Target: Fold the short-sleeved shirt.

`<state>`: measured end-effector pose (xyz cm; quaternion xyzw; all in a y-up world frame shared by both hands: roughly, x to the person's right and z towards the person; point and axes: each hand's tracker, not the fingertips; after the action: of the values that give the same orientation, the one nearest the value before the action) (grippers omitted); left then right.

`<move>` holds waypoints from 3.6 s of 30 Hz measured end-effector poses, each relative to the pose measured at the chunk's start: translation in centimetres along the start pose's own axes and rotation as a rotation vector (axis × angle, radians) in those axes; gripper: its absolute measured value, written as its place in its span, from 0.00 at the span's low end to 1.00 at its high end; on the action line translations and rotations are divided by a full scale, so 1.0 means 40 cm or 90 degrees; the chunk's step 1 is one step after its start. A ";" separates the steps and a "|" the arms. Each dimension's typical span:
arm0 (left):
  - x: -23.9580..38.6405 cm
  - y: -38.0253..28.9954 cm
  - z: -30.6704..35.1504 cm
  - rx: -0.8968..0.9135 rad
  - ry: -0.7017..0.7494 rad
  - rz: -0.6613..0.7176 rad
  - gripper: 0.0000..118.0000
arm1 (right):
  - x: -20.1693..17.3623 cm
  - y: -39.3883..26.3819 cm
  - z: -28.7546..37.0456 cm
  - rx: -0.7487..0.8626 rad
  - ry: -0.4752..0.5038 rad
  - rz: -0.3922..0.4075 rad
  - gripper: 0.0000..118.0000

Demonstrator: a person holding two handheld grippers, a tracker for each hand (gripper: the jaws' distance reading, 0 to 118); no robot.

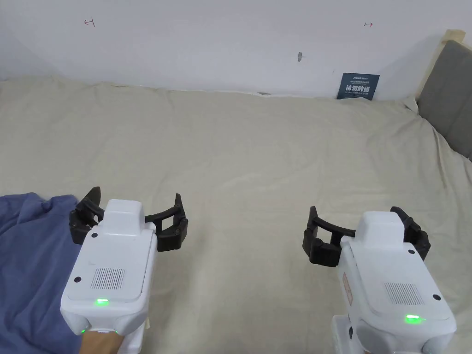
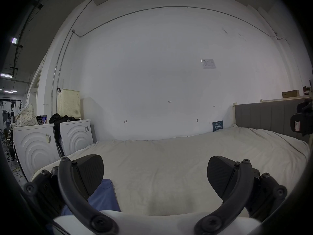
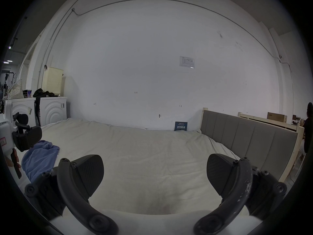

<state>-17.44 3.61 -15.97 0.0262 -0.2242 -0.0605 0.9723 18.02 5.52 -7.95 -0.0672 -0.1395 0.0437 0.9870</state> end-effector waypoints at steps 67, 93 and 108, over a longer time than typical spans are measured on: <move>-0.611 -0.083 0.361 -0.291 0.253 0.174 0.02 | -0.616 0.074 -0.099 0.011 0.356 0.039 0.01; -0.667 -0.352 -0.023 -0.614 0.150 0.184 0.03 | -0.387 -0.018 -0.215 -0.080 0.198 0.033 0.01; -0.508 0.131 -0.077 -0.317 -0.063 0.234 0.03 | -0.223 0.051 -0.139 -0.020 0.159 -0.003 0.01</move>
<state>-33.65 11.49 -27.13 -0.2566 -0.2504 0.0620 0.9315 10.91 5.95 -15.93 -0.0870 -0.0162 0.0306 0.9956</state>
